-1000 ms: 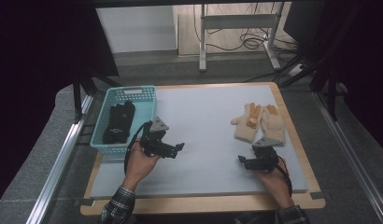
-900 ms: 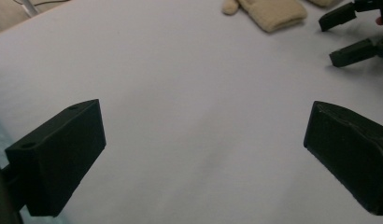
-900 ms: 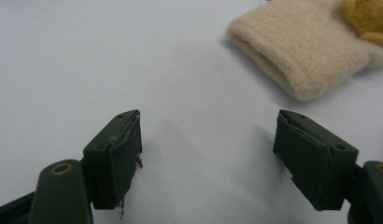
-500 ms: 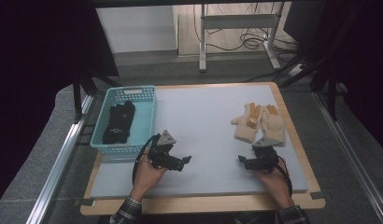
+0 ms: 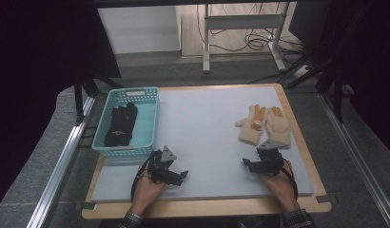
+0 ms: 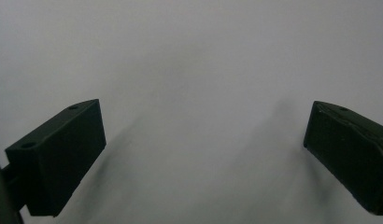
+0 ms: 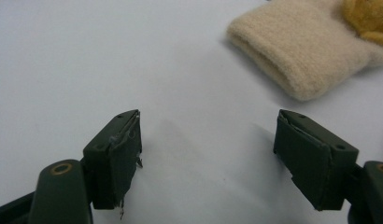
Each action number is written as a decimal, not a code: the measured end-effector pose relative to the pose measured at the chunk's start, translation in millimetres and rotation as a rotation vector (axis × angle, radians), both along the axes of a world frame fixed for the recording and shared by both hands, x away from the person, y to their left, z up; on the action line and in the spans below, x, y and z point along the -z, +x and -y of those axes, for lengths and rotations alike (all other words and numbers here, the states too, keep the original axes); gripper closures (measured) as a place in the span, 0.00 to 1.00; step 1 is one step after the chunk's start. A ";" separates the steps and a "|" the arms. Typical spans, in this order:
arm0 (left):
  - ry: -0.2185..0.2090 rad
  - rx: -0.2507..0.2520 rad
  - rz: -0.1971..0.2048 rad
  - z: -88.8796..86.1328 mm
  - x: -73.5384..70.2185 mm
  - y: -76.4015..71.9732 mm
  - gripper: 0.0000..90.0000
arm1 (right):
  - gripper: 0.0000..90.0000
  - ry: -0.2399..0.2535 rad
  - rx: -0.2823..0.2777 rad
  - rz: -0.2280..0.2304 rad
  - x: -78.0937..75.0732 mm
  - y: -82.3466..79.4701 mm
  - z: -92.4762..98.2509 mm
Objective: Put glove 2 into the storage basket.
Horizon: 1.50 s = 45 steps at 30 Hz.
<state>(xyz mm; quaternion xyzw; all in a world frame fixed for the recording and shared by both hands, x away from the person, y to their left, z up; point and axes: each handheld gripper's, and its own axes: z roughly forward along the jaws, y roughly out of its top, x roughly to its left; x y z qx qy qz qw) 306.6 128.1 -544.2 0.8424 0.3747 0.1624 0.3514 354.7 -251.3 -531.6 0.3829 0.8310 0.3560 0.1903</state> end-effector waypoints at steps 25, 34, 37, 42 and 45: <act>-0.019 -0.036 -0.063 -5.0 5.1 1.1 0.00 | 0.49 0.048 0.016 0.008 -24.3 8.7 20.7; -0.020 -0.037 -0.063 -5.0 5.2 1.1 0.00 | 0.60 0.044 0.063 0.021 -45.1 54.0 27.5; -0.020 -0.037 -0.063 -4.9 5.2 1.1 0.00 | 0.59 0.038 0.075 0.029 -46.9 64.2 27.2; -0.020 -0.037 -0.062 -5.0 5.3 1.2 0.00 | 0.54 0.024 0.103 0.031 -45.3 91.1 27.6; -0.021 -0.037 -0.063 -5.0 5.3 1.2 0.00 | 0.54 0.015 0.122 0.037 -45.9 98.5 33.0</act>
